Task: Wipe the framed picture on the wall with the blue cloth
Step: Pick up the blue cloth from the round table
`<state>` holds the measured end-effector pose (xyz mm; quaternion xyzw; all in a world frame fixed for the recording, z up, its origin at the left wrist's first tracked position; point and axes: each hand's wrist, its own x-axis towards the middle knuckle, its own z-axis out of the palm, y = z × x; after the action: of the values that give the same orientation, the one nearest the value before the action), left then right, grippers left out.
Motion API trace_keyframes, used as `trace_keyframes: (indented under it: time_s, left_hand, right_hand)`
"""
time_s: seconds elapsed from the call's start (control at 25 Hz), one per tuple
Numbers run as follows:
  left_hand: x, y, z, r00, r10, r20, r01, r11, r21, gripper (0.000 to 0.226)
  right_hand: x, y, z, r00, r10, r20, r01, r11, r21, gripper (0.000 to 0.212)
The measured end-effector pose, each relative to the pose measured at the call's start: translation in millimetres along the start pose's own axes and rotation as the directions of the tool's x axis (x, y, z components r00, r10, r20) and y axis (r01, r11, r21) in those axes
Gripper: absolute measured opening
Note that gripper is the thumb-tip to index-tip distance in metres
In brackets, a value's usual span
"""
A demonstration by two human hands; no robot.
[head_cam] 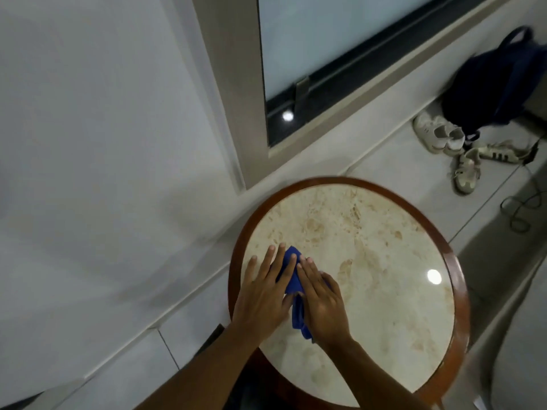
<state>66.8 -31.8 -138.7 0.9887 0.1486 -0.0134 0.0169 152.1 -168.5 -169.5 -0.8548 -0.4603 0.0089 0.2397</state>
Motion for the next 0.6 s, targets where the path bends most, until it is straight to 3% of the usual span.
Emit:
trace_keyframes:
  time_s: [0.2, 0.32, 0.44, 0.6]
  left_hand:
    - [-18, -42, -170, 0.986, -0.025, -0.164, 0.035, 0.998, 0.060, 0.068]
    - [-34, -69, -297, 0.948, -0.017, -0.317, 0.078, 0.980, 0.182, 0.068]
    - [-57, -100, -427, 0.874, 0.076, -0.481, 0.104, 0.936, 0.336, 0.071]
    - [-103, -141, -593, 0.720, 0.148, -0.678, 0.235, 0.868, 0.438, 0.073]
  right_hand:
    - [67, -98, -121, 0.966, -0.172, -0.195, 0.184, 0.982, 0.045, 0.047]
    - [112, -180, -210, 0.887, -0.236, -0.396, 0.296, 0.950, 0.097, 0.049]
    - [154, -271, -295, 0.747, -0.268, -0.609, 0.433, 0.891, 0.139, 0.048]
    - [206, -389, -391, 0.502, -0.278, -0.819, 0.586, 0.806, 0.086, 0.045]
